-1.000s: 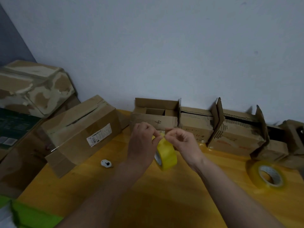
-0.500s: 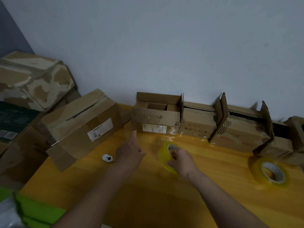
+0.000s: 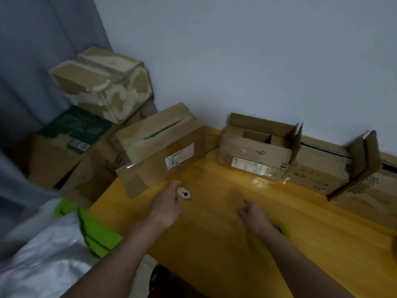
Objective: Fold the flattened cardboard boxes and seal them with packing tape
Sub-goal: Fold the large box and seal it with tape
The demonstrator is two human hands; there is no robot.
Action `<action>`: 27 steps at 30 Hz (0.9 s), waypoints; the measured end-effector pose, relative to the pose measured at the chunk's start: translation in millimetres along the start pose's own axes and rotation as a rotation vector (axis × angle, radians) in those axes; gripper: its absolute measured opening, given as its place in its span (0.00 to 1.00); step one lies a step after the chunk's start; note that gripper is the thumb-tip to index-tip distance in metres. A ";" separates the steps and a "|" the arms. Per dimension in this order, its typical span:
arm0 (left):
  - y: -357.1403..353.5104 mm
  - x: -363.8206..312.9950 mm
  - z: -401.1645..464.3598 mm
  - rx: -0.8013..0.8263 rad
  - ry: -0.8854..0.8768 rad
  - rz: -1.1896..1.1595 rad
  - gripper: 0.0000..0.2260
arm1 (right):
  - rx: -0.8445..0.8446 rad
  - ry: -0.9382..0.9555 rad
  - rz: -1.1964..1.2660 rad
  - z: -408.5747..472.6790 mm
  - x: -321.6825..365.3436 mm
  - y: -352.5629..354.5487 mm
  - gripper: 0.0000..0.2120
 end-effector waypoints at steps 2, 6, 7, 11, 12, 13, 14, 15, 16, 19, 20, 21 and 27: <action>21.9 5.7 5.7 -0.117 -0.016 -0.018 0.20 | -0.015 0.034 0.081 3.4 17.7 -6.6 0.29; 90.0 31.0 28.2 -0.328 -0.052 0.200 0.19 | -0.093 0.132 0.239 5.9 68.1 -26.3 0.32; 111.7 39.8 37.0 -0.342 -0.044 0.270 0.18 | -0.080 0.155 0.281 5.9 84.3 -34.2 0.32; 188.1 76.2 84.3 -0.270 -0.013 0.337 0.20 | 0.051 0.255 0.404 9.4 150.2 -74.4 0.30; 200.4 83.1 96.4 -0.239 -0.010 0.338 0.21 | 0.074 0.272 0.423 11.9 164.4 -84.1 0.30; 209.9 88.5 107.0 -0.200 -0.012 0.342 0.21 | 0.086 0.287 0.451 15.3 177.2 -93.9 0.30; 215.7 93.1 116.6 -0.149 -0.010 0.348 0.22 | 0.088 0.296 0.490 19.0 187.7 -103.1 0.29; 218.1 96.2 124.3 -0.094 -0.002 0.354 0.23 | 0.086 0.305 0.536 22.7 195.9 -111.1 0.29; 218.7 98.7 131.3 -0.044 0.013 0.358 0.23 | 0.081 0.320 0.570 26.8 203.0 -117.4 0.29; 215.9 107.4 149.7 0.009 -0.001 0.340 0.22 | 0.067 0.350 0.577 37.3 213.6 -132.8 0.32; 216.3 109.6 155.6 0.013 -0.019 0.320 0.22 | 0.058 0.355 0.577 40.9 218.0 -136.3 0.33; 216.0 111.9 159.8 0.021 -0.030 0.304 0.22 | 0.057 0.353 0.589 44.2 220.7 -140.3 0.34; 209.8 117.9 136.9 0.137 -0.113 0.258 0.21 | -0.011 0.413 0.724 50.3 226.0 -153.6 0.41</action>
Point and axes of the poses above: each hand's wrist, its own z-axis towards the middle knuckle, its own y-axis out of the back of the hand, x = y × z, the point moved 1 cm from there along z, towards the middle knuckle, and after that the axes turned 13 degrees about x, right-handed, at the moved point
